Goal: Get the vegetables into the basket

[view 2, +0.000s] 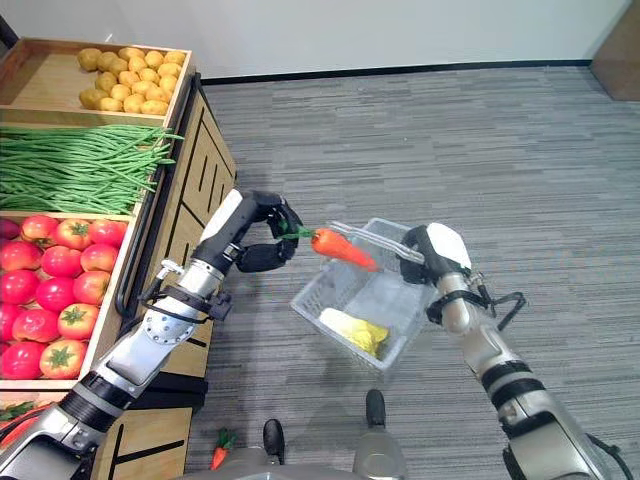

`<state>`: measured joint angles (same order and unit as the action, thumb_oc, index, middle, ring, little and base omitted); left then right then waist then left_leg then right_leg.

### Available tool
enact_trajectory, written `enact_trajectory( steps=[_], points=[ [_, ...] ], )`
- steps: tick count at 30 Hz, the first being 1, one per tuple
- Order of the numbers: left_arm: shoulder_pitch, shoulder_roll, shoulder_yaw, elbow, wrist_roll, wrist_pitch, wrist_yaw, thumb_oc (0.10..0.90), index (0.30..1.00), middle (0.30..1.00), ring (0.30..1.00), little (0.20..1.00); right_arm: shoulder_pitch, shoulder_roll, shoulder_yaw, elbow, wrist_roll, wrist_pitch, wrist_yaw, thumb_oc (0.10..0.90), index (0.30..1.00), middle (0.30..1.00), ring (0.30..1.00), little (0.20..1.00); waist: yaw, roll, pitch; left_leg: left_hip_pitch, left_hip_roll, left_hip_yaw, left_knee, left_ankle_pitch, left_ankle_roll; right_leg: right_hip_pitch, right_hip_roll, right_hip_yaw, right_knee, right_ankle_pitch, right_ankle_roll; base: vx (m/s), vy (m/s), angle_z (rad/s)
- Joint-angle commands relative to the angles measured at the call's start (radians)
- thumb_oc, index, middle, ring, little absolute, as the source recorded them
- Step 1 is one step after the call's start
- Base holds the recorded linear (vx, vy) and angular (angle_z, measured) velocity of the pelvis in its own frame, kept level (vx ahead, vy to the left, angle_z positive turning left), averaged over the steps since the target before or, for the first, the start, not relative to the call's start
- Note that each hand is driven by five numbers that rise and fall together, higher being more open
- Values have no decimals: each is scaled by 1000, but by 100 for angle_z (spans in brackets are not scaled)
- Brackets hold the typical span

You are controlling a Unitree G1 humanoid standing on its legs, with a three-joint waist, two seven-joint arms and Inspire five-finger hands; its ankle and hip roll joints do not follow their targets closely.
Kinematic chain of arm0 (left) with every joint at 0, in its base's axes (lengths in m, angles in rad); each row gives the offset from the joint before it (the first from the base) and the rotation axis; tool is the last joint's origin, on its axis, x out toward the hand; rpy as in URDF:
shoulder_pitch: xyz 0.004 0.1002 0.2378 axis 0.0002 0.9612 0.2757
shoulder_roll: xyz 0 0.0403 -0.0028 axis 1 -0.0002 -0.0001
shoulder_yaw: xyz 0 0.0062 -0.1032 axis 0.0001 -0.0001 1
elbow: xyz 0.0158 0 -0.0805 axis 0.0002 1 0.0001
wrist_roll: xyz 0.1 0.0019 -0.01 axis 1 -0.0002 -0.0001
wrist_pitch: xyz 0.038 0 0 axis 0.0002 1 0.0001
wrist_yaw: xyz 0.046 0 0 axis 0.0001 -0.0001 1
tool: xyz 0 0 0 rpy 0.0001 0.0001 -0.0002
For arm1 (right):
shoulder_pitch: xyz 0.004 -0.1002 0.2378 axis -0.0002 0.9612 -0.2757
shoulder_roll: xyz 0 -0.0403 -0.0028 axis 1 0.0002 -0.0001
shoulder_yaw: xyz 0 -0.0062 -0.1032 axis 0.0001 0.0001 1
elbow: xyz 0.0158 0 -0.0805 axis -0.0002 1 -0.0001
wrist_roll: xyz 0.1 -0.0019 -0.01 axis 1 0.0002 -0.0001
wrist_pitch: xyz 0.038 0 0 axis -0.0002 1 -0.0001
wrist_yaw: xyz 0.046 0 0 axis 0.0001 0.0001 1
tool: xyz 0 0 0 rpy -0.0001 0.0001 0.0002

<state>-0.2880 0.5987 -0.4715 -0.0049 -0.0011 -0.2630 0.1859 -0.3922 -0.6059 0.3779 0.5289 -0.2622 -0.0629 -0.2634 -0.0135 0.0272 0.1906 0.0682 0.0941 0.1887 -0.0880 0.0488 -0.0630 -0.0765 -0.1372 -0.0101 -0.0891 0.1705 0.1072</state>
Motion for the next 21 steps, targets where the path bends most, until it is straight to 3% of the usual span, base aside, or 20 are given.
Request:
enact_trajectory(
  steps=[1, 12, 21],
  points=[
    [-117, -6, -27, -6, -9, -65, 16, 400, 300, 300, 300, 300, -196, 5, 11, -59, 57, -85, -103, 400, 300, 300, 300, 300, 16, -44, -122, -39, 13, -20, 1, 5, -32, 60, -21, -43, 2, -74, 64, 0, 0, 0],
    [-102, -24, -78, 3, -2, -50, -16, 400, 300, 300, 300, 300, -179, 100, -26, -146, 193, -120, -112, 400, 300, 300, 300, 300, 14, -37, -136, -27, 21, -24, 1, 6, -37, 79, -14, -54, 2, -83, 61, 0, 0, 0],
    [-120, -96, -136, 175, 96, -13, -11, 400, 300, 300, 300, 300, -156, 130, -26, -249, 261, -151, -95, 400, 300, 300, 300, 300, 1, -41, -149, -22, 23, -16, 1, 5, -39, 85, -12, -53, 2, -83, 61, 0, 0, 0]
  ],
)
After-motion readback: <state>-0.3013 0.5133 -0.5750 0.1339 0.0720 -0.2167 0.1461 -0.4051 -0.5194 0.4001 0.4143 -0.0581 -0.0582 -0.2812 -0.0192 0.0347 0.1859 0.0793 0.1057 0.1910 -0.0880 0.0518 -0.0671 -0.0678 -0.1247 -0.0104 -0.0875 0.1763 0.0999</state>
